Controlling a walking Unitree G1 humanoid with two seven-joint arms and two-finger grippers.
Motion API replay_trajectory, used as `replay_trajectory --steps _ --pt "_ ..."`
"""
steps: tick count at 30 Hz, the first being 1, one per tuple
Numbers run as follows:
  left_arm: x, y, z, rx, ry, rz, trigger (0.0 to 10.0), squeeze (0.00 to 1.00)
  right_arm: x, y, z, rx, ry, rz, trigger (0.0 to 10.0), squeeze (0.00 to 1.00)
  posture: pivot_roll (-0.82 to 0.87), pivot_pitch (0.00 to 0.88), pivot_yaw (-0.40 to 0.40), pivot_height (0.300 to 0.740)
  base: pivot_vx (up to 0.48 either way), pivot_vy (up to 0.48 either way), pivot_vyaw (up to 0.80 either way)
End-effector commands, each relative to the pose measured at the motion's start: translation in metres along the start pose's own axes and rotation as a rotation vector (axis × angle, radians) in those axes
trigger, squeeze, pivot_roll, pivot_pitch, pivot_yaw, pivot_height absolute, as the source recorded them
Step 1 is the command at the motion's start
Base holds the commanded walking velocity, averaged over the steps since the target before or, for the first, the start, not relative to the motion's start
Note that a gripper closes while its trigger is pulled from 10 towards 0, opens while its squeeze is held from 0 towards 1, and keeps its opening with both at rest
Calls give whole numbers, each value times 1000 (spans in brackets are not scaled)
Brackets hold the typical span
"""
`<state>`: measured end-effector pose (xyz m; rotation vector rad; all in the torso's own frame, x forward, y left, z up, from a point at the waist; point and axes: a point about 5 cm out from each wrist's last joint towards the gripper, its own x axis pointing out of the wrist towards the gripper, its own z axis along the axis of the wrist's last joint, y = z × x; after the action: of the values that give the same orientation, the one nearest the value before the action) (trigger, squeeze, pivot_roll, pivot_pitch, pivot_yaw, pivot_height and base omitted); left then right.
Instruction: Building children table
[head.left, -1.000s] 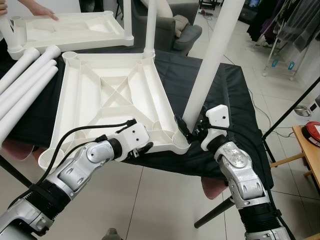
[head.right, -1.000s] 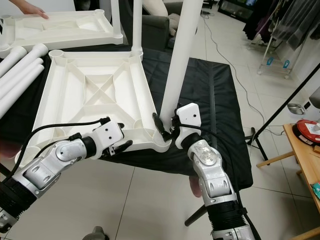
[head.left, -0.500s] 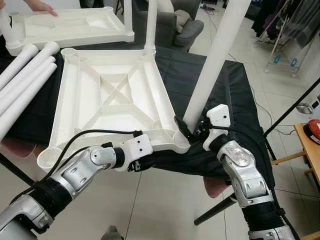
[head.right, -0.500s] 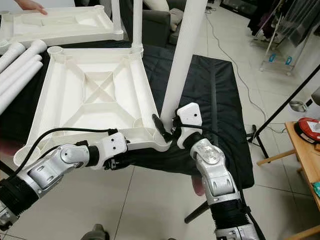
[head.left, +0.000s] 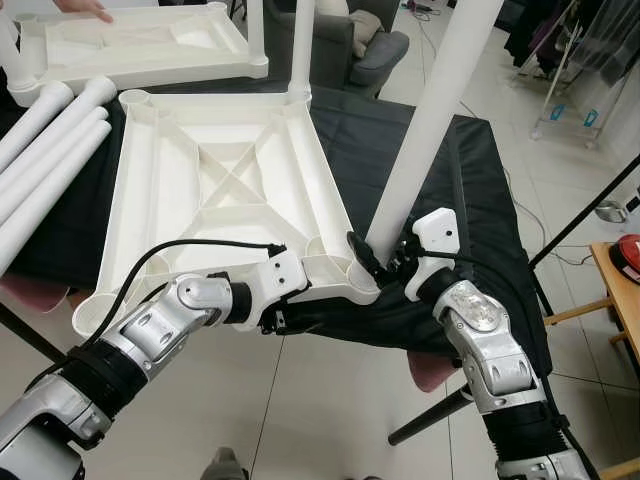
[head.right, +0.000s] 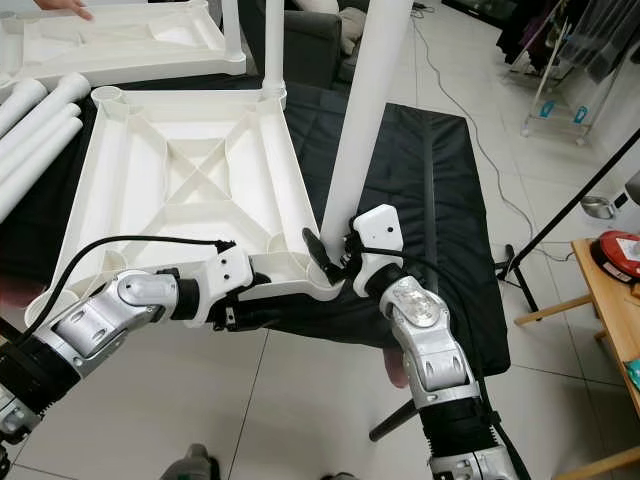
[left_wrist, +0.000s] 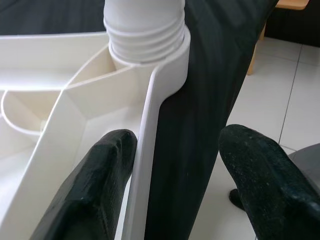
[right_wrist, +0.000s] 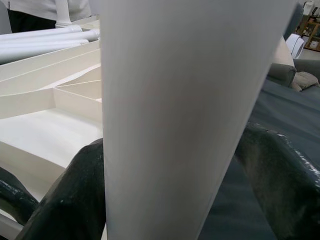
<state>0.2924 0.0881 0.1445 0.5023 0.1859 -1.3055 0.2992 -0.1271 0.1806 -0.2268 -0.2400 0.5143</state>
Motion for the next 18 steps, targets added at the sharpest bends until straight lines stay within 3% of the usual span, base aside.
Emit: replay_trajectory --steps 1,7,11,18 --pt "-2 -11 -1 -22 28 -229 10000 0 1 0 -1 12 1 -2 10000 0 201 107 -61 740 0 0 0" --pt "-4 -5 -5 20 78 -149 10000 0 -3 4 -3 27 7 -6 10000 0 204 103 -46 740 0 0 0" --pt "-8 7 -7 -8 99 -35 10000 0 -6 12 -7 46 11 -16 10000 0 205 101 -3 740 0 0 0" --pt "-15 18 -8 -60 89 26 10000 0 -9 18 -9 52 14 -1 10000 0 202 104 9 740 0 0 0"
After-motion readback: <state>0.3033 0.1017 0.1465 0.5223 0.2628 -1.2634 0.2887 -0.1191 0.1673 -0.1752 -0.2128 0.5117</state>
